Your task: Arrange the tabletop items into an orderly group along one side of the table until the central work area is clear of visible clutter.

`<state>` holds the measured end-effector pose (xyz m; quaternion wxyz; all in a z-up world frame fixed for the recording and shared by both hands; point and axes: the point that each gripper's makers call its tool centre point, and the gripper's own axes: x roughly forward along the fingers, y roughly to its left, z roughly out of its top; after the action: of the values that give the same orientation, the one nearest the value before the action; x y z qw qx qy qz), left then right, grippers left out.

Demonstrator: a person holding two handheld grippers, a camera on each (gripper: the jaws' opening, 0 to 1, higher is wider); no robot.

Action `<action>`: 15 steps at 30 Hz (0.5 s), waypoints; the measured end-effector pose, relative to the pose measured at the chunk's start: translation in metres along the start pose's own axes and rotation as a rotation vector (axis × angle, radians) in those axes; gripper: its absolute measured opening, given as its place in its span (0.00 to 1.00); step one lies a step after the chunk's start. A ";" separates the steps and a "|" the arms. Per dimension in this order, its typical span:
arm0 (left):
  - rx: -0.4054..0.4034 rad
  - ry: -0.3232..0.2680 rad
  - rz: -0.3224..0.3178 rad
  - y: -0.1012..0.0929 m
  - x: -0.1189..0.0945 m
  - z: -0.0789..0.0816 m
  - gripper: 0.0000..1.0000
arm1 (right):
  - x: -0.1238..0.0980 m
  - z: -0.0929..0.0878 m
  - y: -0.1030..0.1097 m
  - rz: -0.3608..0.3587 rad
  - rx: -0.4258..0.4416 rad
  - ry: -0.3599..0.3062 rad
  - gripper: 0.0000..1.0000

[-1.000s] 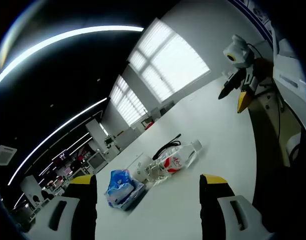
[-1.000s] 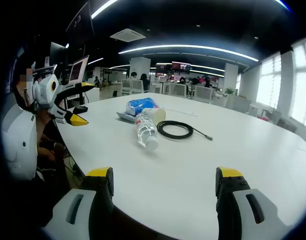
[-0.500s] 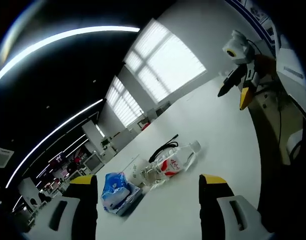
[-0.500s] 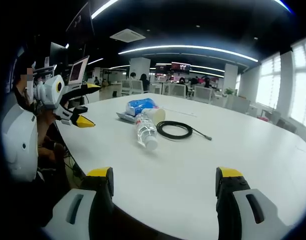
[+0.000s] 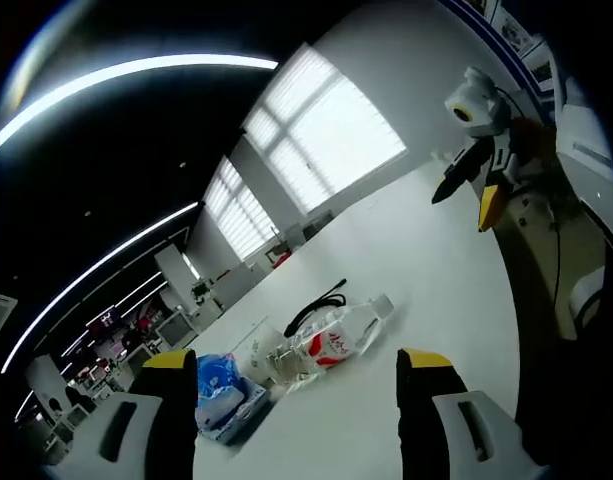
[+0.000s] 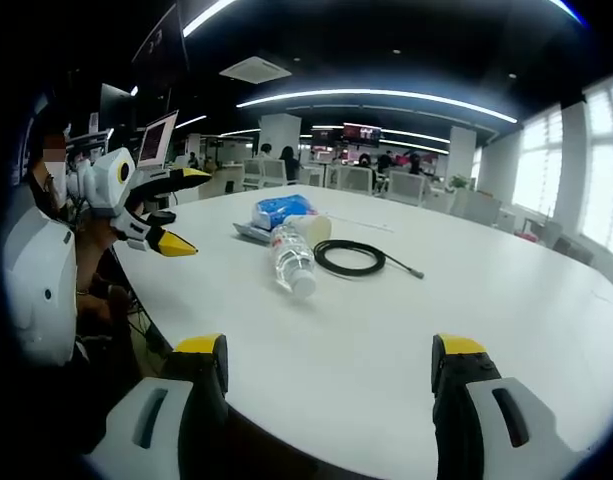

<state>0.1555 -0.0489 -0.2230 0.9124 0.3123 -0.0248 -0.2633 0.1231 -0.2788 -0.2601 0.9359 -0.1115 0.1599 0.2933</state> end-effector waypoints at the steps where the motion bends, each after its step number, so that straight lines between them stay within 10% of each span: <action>1: 0.003 -0.002 -0.004 -0.001 0.001 0.001 0.81 | 0.000 0.000 0.000 -0.001 0.001 -0.001 0.81; 15: 0.048 0.010 -0.003 -0.009 0.014 -0.001 0.81 | -0.001 0.003 0.004 0.014 0.002 -0.008 0.81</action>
<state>0.1634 -0.0609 -0.2303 0.9043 0.3357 -0.0260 -0.2624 0.1208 -0.2754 -0.2574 0.9346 -0.1084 0.1571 0.3000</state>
